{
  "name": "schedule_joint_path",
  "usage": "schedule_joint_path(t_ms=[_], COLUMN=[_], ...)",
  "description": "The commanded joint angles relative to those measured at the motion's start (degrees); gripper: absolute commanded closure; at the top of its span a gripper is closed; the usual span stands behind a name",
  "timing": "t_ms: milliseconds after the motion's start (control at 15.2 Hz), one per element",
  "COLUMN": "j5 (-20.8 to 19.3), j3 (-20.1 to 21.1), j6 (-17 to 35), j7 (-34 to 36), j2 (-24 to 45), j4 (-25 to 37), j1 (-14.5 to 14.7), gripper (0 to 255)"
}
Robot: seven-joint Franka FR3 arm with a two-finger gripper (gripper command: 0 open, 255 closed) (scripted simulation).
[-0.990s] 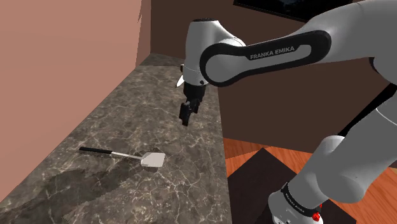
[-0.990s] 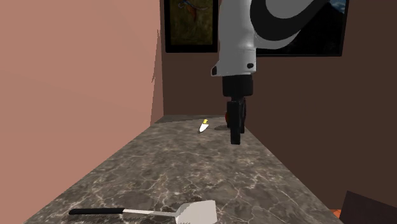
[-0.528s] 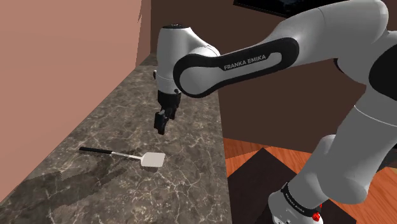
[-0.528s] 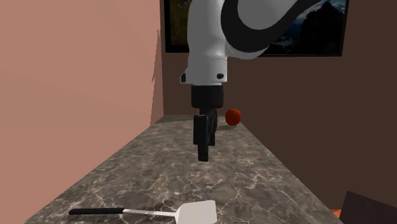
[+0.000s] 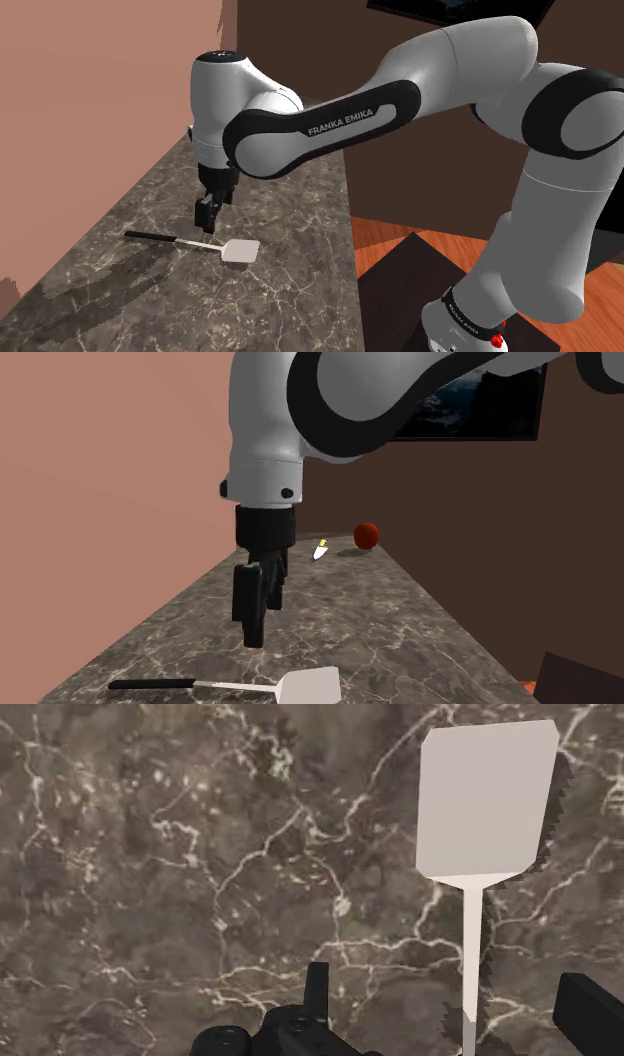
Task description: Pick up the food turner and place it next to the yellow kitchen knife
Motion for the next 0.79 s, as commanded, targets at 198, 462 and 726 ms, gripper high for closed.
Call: schedule_joint_path(t_ms=[198, 462, 726], j5=[-3.48, -4.13, -4.75], j3=[0.46, 0.07, -0.3], j6=[-0.49, 1.84, 3.85], j7=[0.26, 0.66, 1.03], j2=[8.14, 9.56, 10.95], j4=[9.47, 8.48, 7.78], j1=[4.21, 4.45, 4.69], gripper=[0, 0, 0])
